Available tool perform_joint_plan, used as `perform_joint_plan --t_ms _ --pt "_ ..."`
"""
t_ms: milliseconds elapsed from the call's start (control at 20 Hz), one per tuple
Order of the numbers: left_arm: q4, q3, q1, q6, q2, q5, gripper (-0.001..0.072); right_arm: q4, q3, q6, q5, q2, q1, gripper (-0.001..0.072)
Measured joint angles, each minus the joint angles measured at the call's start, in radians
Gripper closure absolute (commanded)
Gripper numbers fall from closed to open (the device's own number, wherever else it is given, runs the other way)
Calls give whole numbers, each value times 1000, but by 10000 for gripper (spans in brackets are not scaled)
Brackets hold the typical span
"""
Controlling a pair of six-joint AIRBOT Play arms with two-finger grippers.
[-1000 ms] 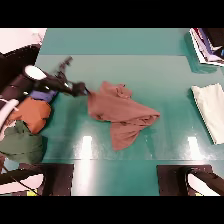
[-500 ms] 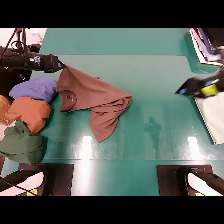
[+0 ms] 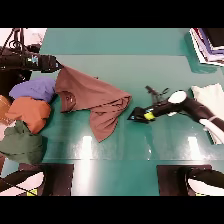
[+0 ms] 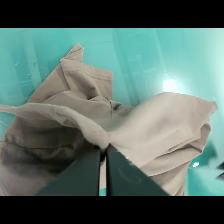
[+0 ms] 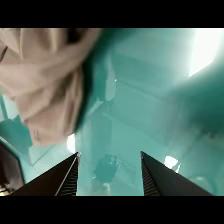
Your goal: Fold the shirts.
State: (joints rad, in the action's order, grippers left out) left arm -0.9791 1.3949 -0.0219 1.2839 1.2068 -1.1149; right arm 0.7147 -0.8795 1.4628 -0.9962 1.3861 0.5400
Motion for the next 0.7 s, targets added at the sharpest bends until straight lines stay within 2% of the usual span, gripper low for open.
perform_joint_plan --t_ms 150,250,300,350,400,550,700 --pt "-2 0 0 0 0 -1 682 -24 -85 -3 61 115 111 290" --pt "-5 0 0 0 0 -2 682 -40 -147 -3 74 184 161 337" --pt "-6 0 0 0 0 -2 682 -50 -172 -3 75 214 180 424" --pt "-7 0 0 0 0 -2 682 -47 -195 -3 77 240 196 641" --pt "-8 1 0 0 -1 -3 682 -41 -209 -2 79 259 206 695" --pt "-15 18 0 0 -5 -3 683 -9 -236 2 74 271 207 696" --pt "-16 108 0 0 -7 -17 683 129 -245 53 60 195 142 697"
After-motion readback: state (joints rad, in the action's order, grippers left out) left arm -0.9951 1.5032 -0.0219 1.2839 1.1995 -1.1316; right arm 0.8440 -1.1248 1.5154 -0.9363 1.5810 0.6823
